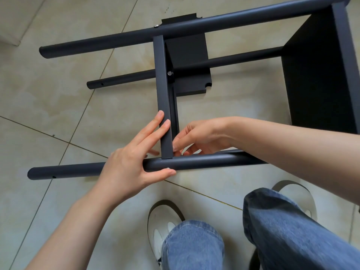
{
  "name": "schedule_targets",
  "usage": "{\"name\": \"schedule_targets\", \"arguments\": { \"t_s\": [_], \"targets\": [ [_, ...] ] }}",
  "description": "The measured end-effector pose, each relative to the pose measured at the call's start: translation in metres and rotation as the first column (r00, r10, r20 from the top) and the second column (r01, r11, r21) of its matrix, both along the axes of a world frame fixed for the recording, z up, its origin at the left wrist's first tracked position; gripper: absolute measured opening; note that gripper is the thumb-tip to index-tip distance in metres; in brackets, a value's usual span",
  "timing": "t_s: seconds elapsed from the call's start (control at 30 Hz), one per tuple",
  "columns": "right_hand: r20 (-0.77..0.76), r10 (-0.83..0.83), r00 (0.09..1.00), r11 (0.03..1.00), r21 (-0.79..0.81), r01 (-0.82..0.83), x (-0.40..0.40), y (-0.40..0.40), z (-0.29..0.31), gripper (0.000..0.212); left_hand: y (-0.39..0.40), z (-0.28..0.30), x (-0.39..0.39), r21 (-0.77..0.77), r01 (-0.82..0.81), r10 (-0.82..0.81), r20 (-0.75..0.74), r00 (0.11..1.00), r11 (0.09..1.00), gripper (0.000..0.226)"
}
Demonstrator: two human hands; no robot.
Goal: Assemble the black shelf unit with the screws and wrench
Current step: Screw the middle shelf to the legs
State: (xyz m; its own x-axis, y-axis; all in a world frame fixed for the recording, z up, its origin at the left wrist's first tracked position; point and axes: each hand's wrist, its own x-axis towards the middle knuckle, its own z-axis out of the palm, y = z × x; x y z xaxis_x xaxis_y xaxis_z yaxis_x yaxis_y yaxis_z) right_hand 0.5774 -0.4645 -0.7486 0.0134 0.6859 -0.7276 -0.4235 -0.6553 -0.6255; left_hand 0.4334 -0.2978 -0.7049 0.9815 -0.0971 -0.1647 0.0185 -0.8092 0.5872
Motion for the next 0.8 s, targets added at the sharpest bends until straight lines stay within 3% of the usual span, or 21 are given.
{"name": "schedule_targets", "arguments": {
  "t_s": [0.2,0.3,0.53,0.8],
  "targets": [
    [0.019,0.020,1.000,1.000,-0.010,-0.020,-0.001,0.003,-0.001,0.011,-0.001,0.000,0.001,0.061,-0.002,0.001,0.011,1.000,0.998,0.096],
    [0.018,0.042,0.999,0.999,-0.018,-0.042,-0.004,0.006,-0.002,0.027,0.002,0.000,0.004,0.069,0.022,-0.022,0.012,1.000,0.997,0.099],
    [-0.048,0.041,0.998,0.999,-0.013,-0.042,-0.003,0.005,0.001,0.027,0.009,-0.004,0.016,0.276,0.139,-0.173,0.103,0.979,0.951,0.101],
    [-0.058,0.030,0.998,1.000,-0.003,-0.030,-0.007,0.009,-0.004,0.020,0.009,-0.013,0.016,0.188,0.180,-0.204,0.113,0.973,0.966,0.098]
  ]
}}
